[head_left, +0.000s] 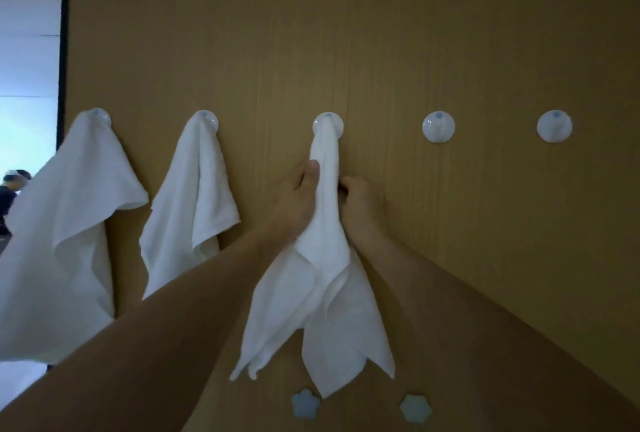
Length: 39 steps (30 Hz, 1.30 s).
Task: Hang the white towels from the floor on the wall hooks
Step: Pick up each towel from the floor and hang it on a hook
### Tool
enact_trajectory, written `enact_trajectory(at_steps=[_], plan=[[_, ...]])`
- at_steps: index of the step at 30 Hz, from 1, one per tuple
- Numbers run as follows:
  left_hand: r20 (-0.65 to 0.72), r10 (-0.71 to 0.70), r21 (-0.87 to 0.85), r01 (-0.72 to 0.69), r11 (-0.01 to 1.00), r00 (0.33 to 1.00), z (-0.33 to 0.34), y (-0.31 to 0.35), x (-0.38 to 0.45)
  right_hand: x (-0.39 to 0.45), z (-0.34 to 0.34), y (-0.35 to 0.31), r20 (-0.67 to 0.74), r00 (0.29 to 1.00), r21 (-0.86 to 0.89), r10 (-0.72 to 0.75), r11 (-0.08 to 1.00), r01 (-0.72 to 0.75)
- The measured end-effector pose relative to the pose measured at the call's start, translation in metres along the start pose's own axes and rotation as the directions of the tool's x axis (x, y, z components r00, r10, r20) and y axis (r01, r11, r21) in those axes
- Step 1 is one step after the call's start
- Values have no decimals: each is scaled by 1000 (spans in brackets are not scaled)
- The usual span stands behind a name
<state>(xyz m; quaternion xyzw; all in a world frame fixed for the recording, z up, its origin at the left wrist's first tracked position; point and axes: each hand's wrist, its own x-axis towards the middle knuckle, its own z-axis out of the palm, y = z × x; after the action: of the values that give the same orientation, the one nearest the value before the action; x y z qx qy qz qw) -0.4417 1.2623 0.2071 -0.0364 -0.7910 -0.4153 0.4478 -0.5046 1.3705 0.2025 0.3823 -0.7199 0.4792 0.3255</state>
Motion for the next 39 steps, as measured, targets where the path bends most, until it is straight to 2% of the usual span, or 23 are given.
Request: enact_trajectory(at_steps=[2,6,10,14,18,21,23,27,30,32,35,39], plan=[[6,-49,-34,49,998,999,5,-6,-15,-8,2,1,-15,994,148,105,984,-101],[29,-143,-109,145,983,989,2,-11,-34,-21,3,-2,38,987,167,153,973,-158],[124,-251,-147,268,952,960,-6,-36,-63,-47,-8,4,74,966,281,247,924,-258],[50,-365,-107,368,923,930,-11,-65,-97,-104,-2,26,26,937,217,347,913,-345],[36,-483,-7,484,875,875,-10,-91,-141,-168,25,42,58,889,128,454,880,-458],[18,-448,-32,449,893,894,-8,-117,-182,-214,48,48,23,888,97,459,883,-459],[40,-472,-35,473,880,881,-4,-141,-210,-246,63,54,-10,889,40,457,889,-456],[112,-658,74,655,752,744,-4,-207,-286,-324,100,77,70,810,-54,582,814,-579],[125,-753,224,721,656,646,-8,-256,-358,-395,131,103,156,702,-204,695,718,-666],[137,-824,286,774,564,550,-10,-287,-408,-451,148,121,202,638,-289,743,668,-686],[176,-903,359,829,430,392,-9,-330,-489,-544,168,144,325,498,-378,804,593,-711],[187,-952,441,845,302,243,-1,-374,-593,-669,182,167,385,333,-485,861,495,-721]])
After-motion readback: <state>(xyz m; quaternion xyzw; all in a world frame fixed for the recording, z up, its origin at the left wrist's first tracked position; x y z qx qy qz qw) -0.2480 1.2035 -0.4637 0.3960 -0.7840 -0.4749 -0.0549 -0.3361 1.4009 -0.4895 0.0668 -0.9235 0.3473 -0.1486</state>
